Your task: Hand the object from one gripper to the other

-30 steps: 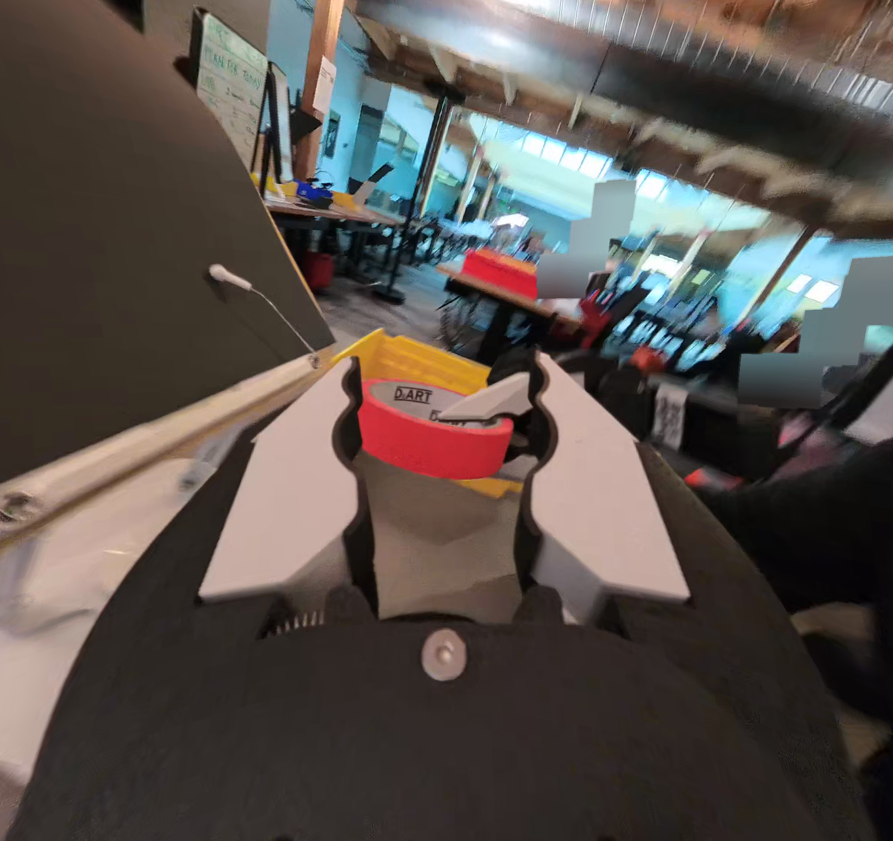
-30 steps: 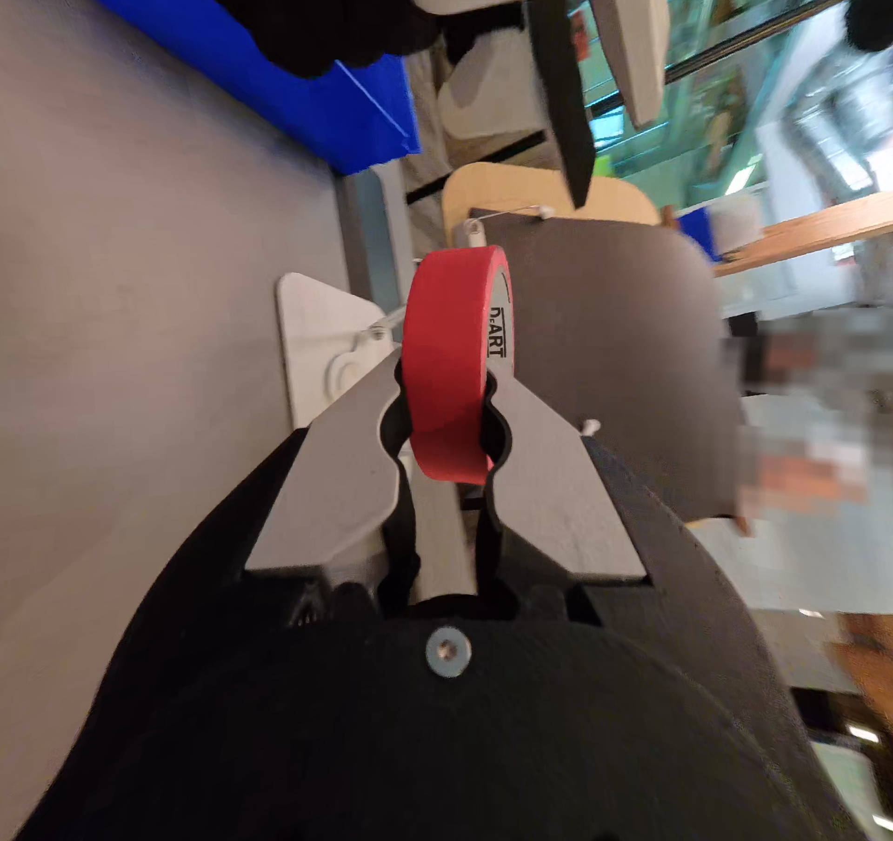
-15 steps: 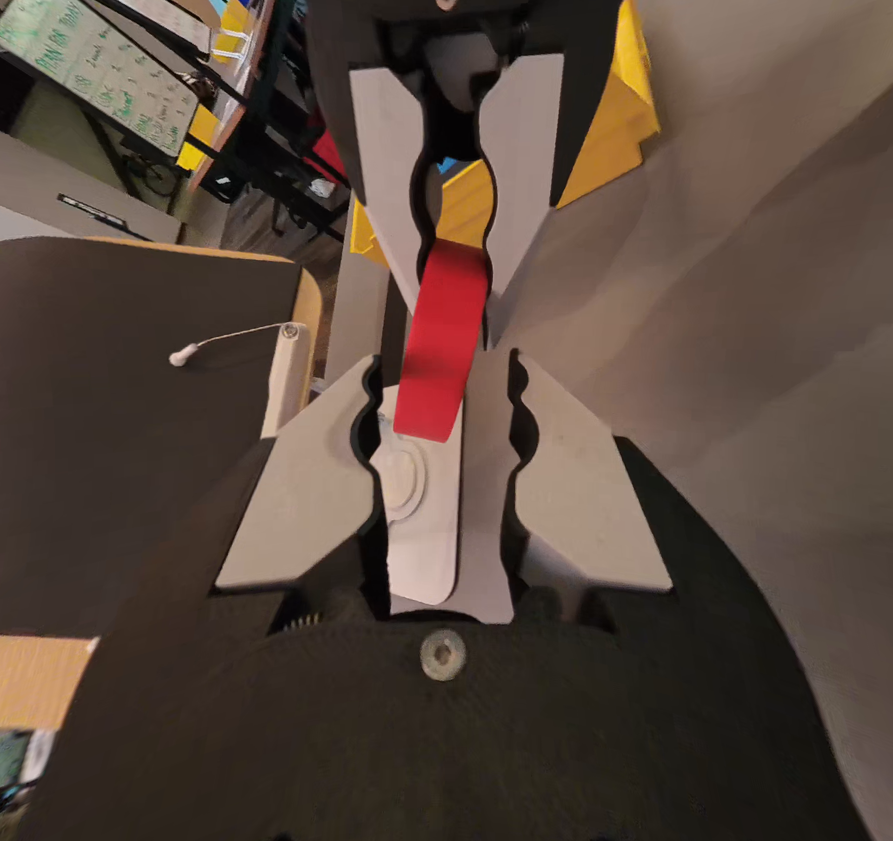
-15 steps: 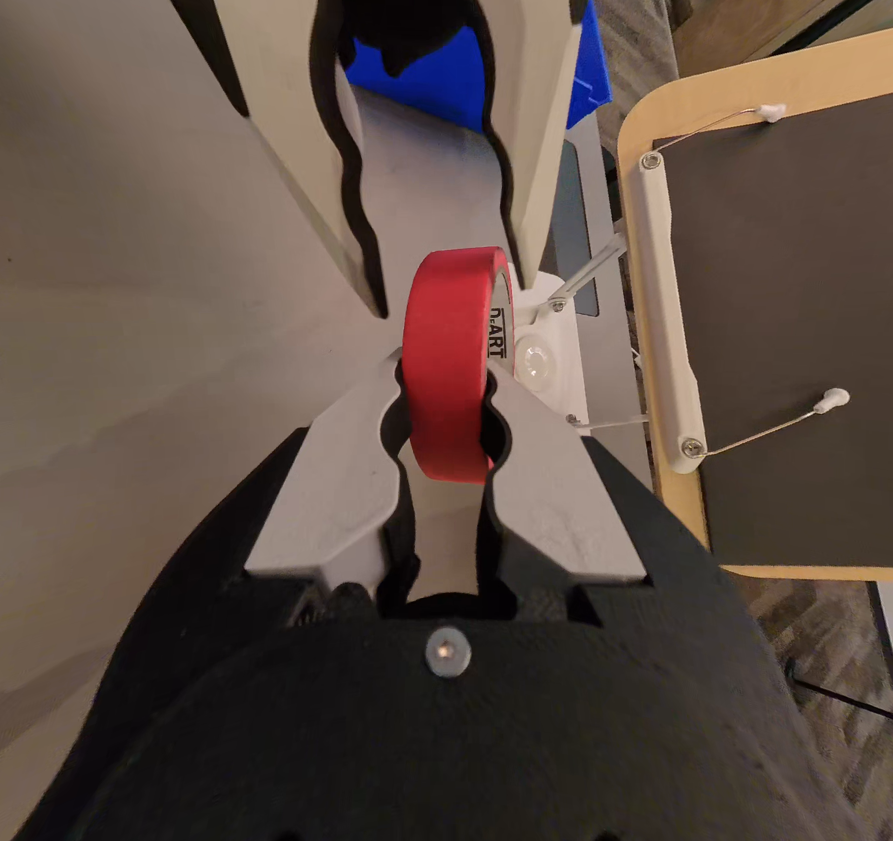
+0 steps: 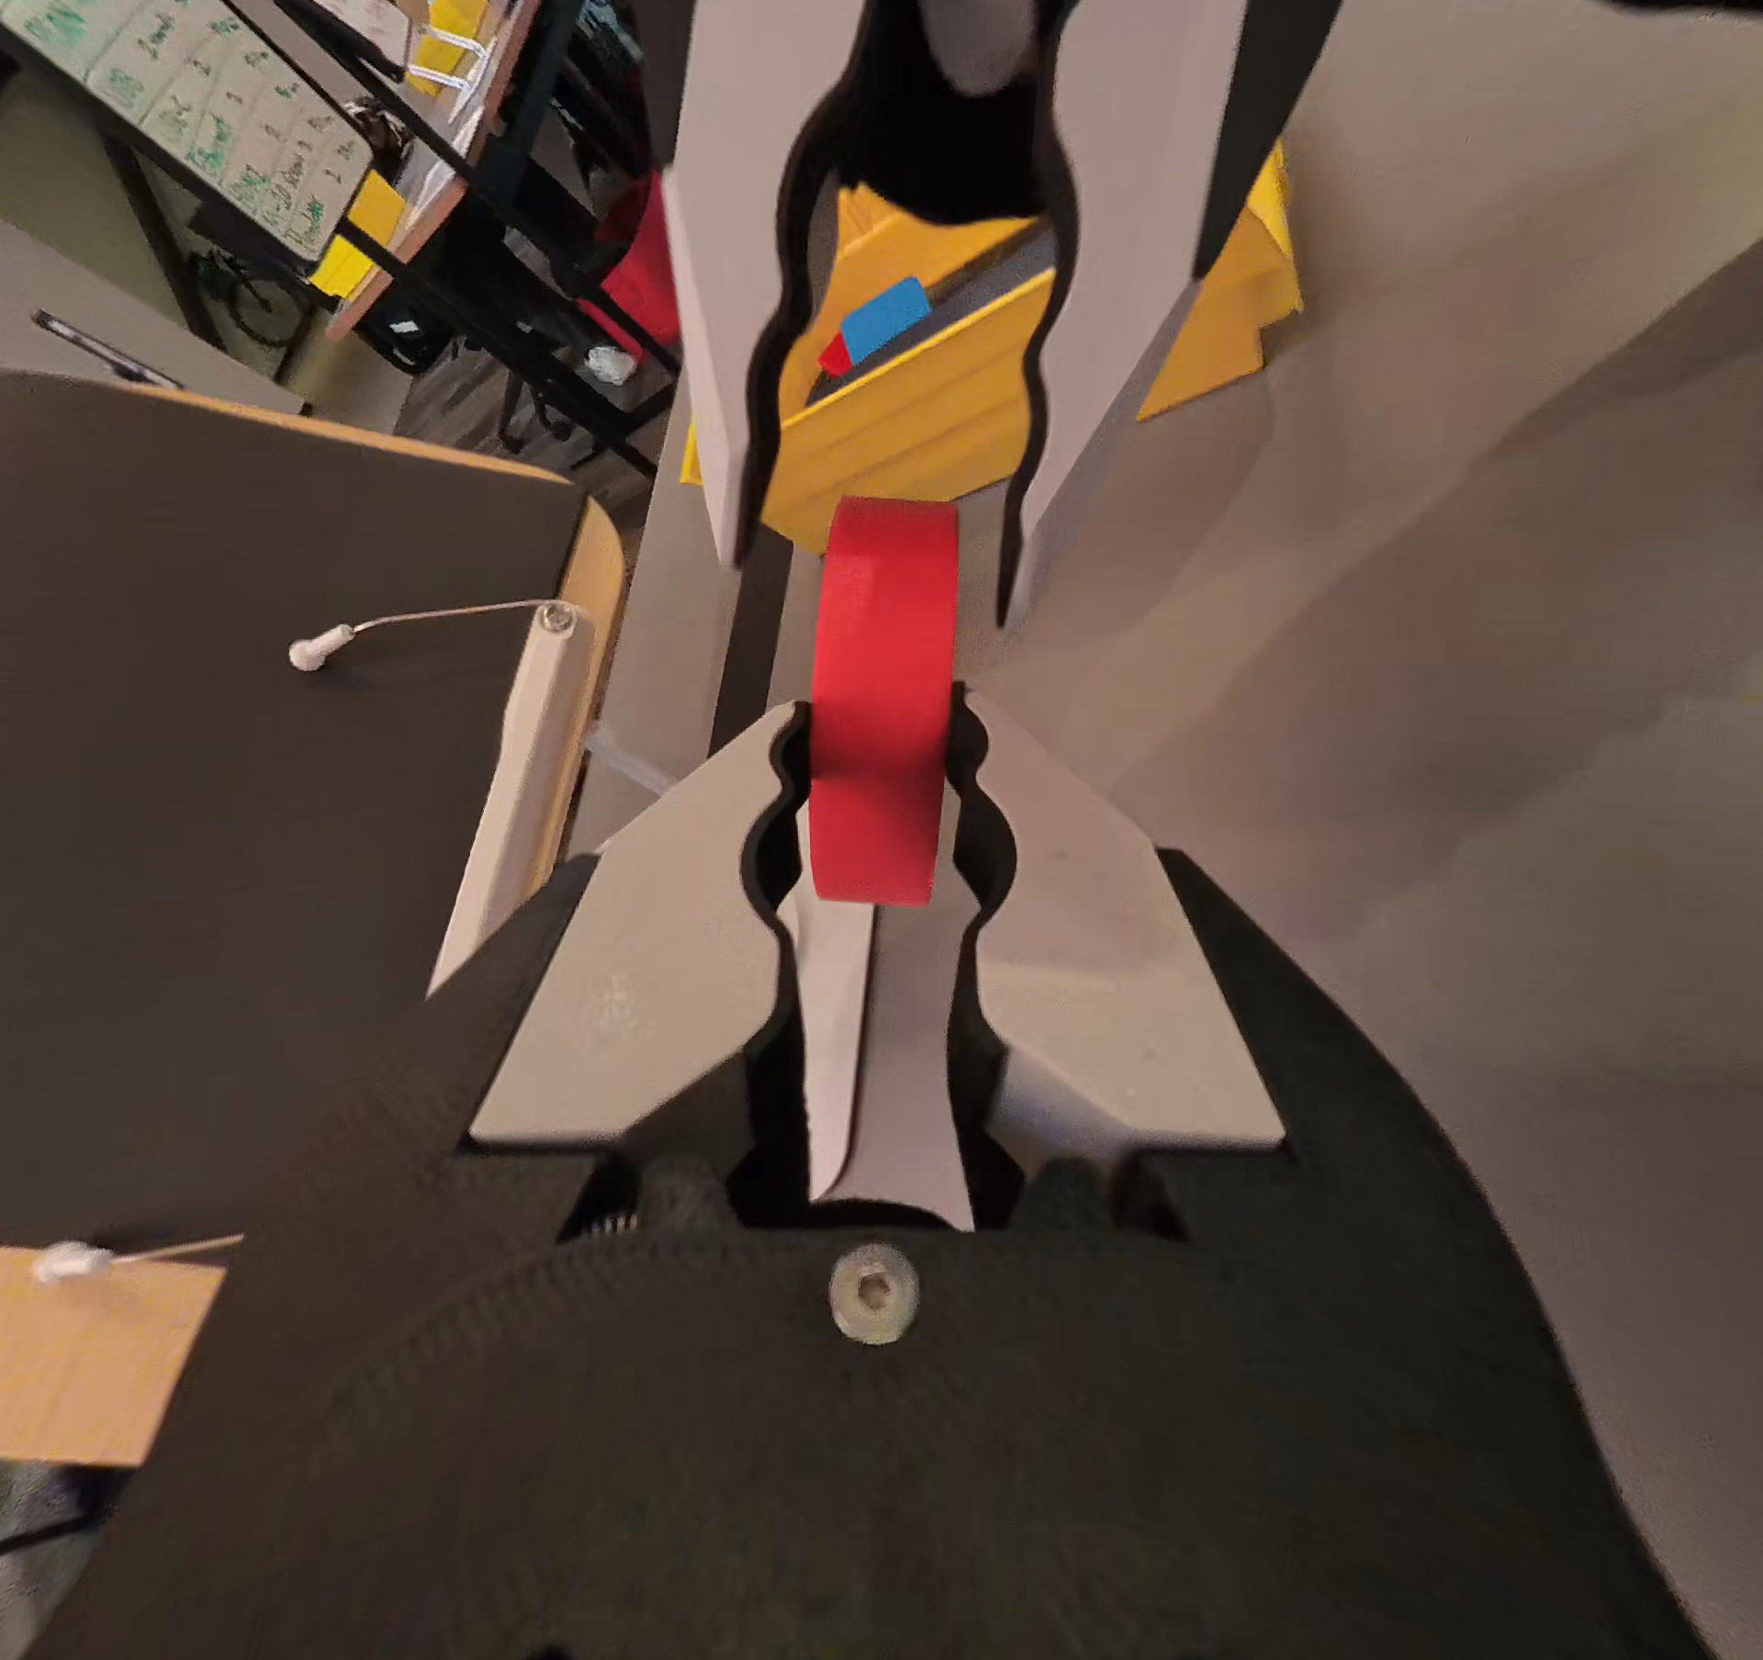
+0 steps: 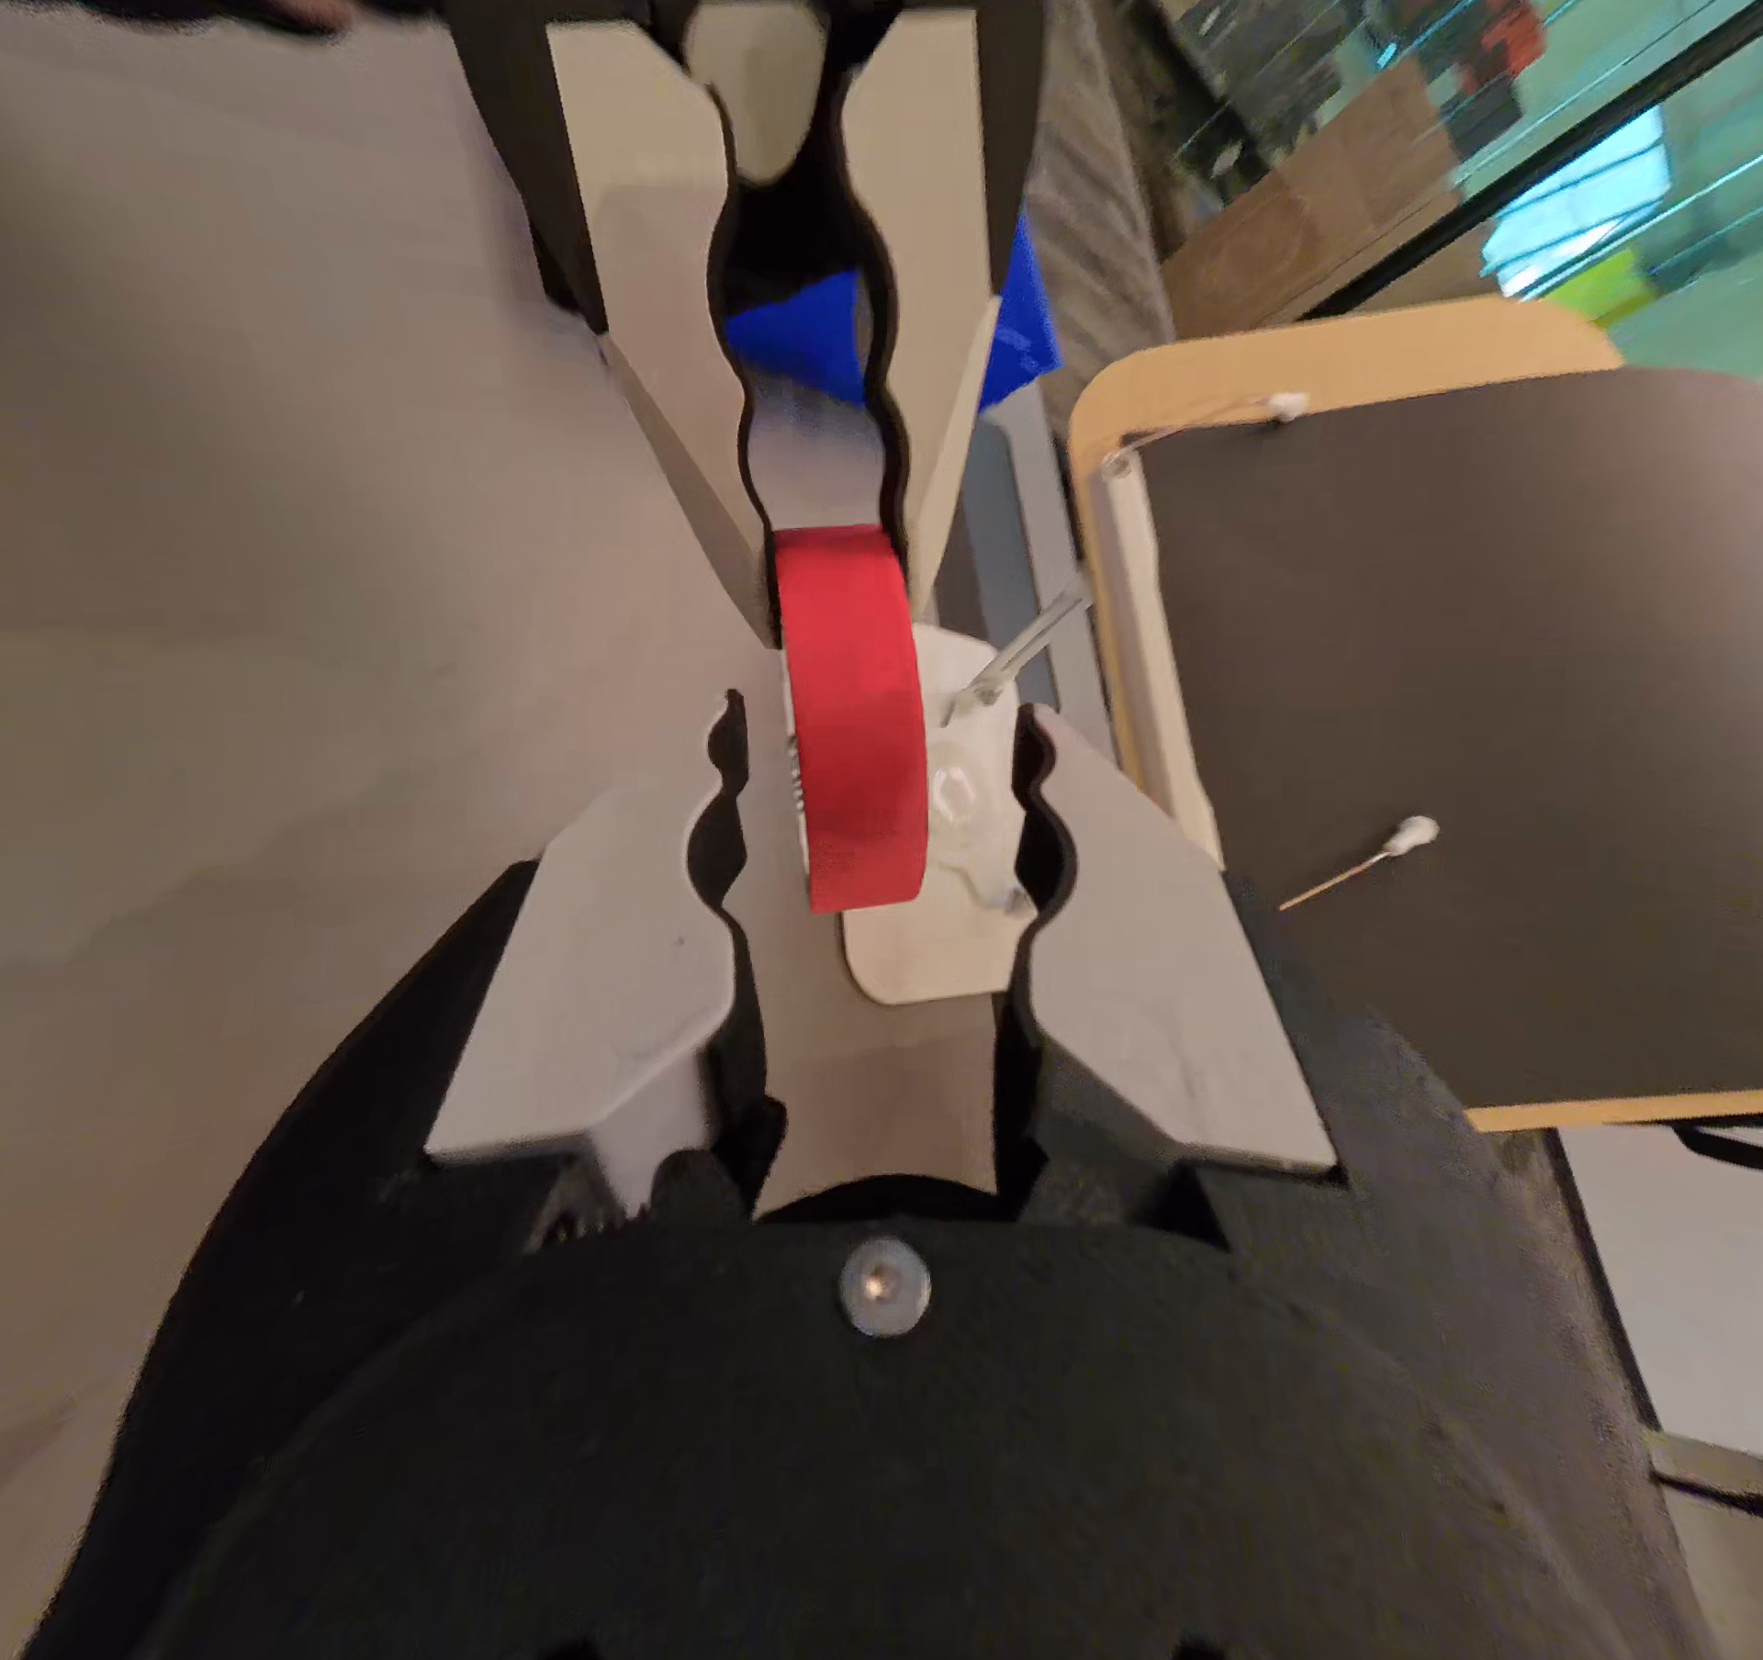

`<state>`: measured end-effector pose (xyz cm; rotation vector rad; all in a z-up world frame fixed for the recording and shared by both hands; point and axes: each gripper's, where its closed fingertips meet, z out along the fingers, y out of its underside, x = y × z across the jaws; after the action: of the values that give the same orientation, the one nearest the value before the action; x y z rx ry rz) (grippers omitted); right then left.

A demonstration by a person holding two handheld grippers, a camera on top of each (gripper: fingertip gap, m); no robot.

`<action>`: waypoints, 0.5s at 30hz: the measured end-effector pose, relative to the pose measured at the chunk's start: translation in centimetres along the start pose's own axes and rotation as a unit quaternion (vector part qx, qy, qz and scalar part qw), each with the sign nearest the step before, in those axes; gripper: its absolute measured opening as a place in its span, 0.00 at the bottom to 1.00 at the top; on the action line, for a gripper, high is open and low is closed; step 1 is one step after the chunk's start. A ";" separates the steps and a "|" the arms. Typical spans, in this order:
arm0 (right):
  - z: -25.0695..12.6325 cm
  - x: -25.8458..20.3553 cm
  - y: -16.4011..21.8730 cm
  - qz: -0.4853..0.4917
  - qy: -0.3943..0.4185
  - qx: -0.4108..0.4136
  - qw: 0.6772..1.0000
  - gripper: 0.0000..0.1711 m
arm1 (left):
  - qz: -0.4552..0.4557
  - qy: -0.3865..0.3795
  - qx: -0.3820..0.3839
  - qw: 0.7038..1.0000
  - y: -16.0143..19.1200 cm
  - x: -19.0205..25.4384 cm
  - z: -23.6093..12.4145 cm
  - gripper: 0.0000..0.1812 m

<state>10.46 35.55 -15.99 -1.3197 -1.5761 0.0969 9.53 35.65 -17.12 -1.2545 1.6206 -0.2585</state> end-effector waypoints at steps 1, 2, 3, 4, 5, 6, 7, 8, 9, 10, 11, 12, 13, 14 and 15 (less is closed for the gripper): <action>-0.5 0.5 -0.5 0.007 0.008 0.021 1.000 0.33 | -0.019 0.007 0.015 1.000 -0.1 -0.2 -0.2 0.14; -1.1 0.9 -0.9 0.019 0.013 0.040 0.999 0.33 | -0.039 0.014 0.043 0.998 -0.5 -0.4 -0.6 0.14; -1.6 1.4 -1.2 0.033 0.018 0.058 0.998 0.33 | -0.065 0.020 0.077 0.995 -1.1 -0.8 -1.0 0.14; -2.1 1.9 -1.4 0.047 0.021 0.078 0.996 0.33 | -0.093 0.028 0.111 0.989 -1.6 -1.2 -1.6 0.14; -2.5 2.2 -1.6 0.064 0.020 0.098 0.993 0.33 | -0.119 0.037 0.144 0.982 -2.2 -1.5 -2.1 0.14; -2.9 2.5 -1.7 0.084 0.015 0.118 0.989 0.33 | -0.139 0.044 0.179 0.973 -2.8 -1.9 -2.8 0.14; -3.2 2.8 -1.8 0.105 0.010 0.140 0.985 0.34 | -0.159 0.046 0.212 0.963 -3.3 -2.5 -3.6 0.14; -3.5 3.1 -1.9 0.126 0.004 0.162 0.979 0.34 | -0.179 0.050 0.241 0.952 -3.8 -3.0 -4.3 0.14; -3.7 3.3 -2.1 0.148 -0.006 0.186 0.971 0.34 | -0.198 0.056 0.272 0.940 -4.2 -3.4 -5.0 0.14; -3.8 3.5 -2.3 0.169 -0.014 0.208 0.963 0.34 | -0.216 0.061 0.303 0.926 -4.6 -3.9 -5.8 0.14; -3.8 3.7 -2.4 0.190 -0.021 0.226 0.955 0.34 | -0.232 0.063 0.329 0.913 -4.9 -4.3 -6.3 0.14; -3.7 3.8 -2.6 0.208 -0.029 0.240 0.948 0.34 | -0.245 0.068 0.349 0.902 -5.1 -4.6 -6.8 0.14; -3.6 3.8 -2.7 0.219 -0.037 0.253 0.942 0.33 | -0.254 0.073 0.365 0.893 -5.2 -4.8 -7.0 0.14; -3.3 3.7 -2.9 0.227 -0.044 0.262 0.937 0.32 | -0.262 0.076 0.378 0.885 -5.2 -4.9 -7.2 0.14; -3.1 3.6 -3.0 0.232 -0.048 0.269 0.934 0.30 | -0.269 0.080 0.390 0.877 -5.3 -5.0 -7.3 0.14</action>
<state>11.12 35.50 -10.40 -1.2220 -1.1638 0.8384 6.48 34.57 -7.38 -1.0100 1.0564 -1.2589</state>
